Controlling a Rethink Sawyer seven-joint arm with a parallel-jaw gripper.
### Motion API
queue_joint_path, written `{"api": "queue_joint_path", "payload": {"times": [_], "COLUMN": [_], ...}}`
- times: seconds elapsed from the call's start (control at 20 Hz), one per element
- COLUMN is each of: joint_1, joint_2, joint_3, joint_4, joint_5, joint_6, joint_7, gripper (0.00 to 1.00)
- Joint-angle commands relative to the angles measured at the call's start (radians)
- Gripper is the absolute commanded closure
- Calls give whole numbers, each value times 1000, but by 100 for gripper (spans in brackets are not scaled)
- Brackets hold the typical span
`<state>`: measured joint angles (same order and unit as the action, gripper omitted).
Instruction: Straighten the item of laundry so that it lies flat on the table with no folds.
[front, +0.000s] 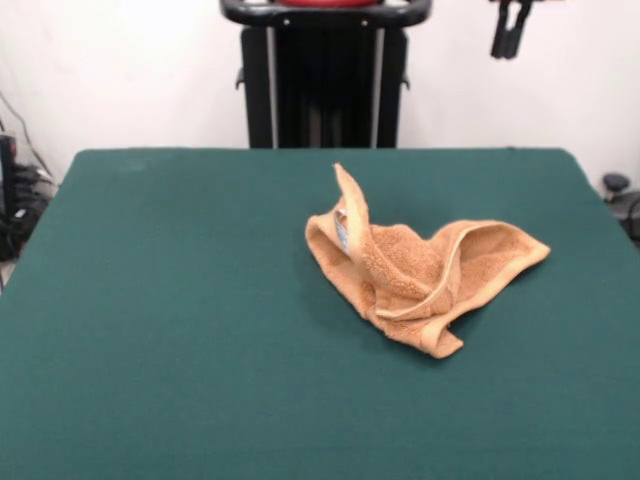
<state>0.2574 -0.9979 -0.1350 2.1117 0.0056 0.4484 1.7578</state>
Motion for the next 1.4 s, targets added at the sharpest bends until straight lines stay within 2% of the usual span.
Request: {"api": "queue_joint_path", "payload": {"times": [0.05,0.2,0.35,0.6,0.7,0.95,1.4], "joint_1": [7,28,42,71,58,85,114], "joint_2": [178,241,352,520,560,538,565], "joint_3": [36,10,-1,-28,-17,-44,-70], "joint_4": [-61,-83,-111,-171,-177,-168,-153], "joint_5": [-62,-77,-74,-43,-28,16,81], "joint_6": [-132,-203,-308,-503,-561,-534,-572], "joint_7": [145,166,186,204,201,187,228], "gripper": [100,100,100,100,100,100,100]}}
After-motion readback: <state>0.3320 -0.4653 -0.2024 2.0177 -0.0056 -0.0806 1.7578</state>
